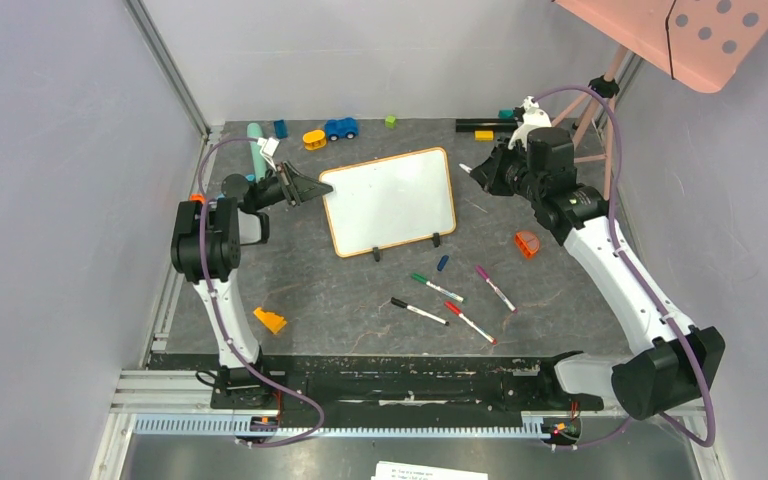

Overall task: Write a sentence on the whiteboard
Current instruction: Move the whiteboard to the center of the board.

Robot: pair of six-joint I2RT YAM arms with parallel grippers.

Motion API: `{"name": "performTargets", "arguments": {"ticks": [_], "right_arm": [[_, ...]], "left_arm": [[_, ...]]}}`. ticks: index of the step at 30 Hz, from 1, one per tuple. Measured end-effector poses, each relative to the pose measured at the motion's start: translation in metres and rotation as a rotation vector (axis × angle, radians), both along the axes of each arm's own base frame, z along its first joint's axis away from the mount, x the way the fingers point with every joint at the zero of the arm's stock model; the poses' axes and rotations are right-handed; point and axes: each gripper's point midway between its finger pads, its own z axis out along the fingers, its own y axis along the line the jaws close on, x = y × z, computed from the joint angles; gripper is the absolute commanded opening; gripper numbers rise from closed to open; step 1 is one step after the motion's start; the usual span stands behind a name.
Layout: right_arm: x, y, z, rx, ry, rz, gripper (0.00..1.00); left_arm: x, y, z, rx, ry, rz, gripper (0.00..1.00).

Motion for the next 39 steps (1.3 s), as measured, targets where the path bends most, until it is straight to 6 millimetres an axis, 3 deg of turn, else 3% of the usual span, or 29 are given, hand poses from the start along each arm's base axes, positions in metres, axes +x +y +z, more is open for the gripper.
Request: {"name": "performTargets", "arguments": {"ticks": [2, 8, 13, 25, 32, 39], "right_arm": [[0.0, 0.0, 0.0, 0.002, 0.001, -0.001, 0.0], [-0.001, 0.0, -0.001, 0.01, 0.006, -0.005, 0.0], [-0.003, 0.0, 0.0, 0.016, 0.006, -0.009, 0.0], [-0.016, -0.005, -0.001, 0.021, -0.002, -0.014, 0.0], [-0.02, -0.007, -0.003, 0.019, 0.0, -0.017, 0.0], [-0.023, -0.008, -0.01, 0.014, 0.012, -0.017, 0.0]], "left_arm": [[0.001, 0.0, 0.0, 0.0, -0.003, 0.001, 0.26], [0.0, -0.006, -0.001, -0.002, 0.001, -0.008, 0.21], [-0.002, -0.014, -0.004, 0.003, -0.01, -0.026, 0.02], [-0.006, -0.022, -0.008, 0.016, -0.035, -0.051, 0.02], [-0.023, -0.044, -0.009, 0.024, -0.04, -0.117, 0.02], [-0.035, -0.047, -0.012, 0.027, -0.037, -0.125, 0.02]]}}
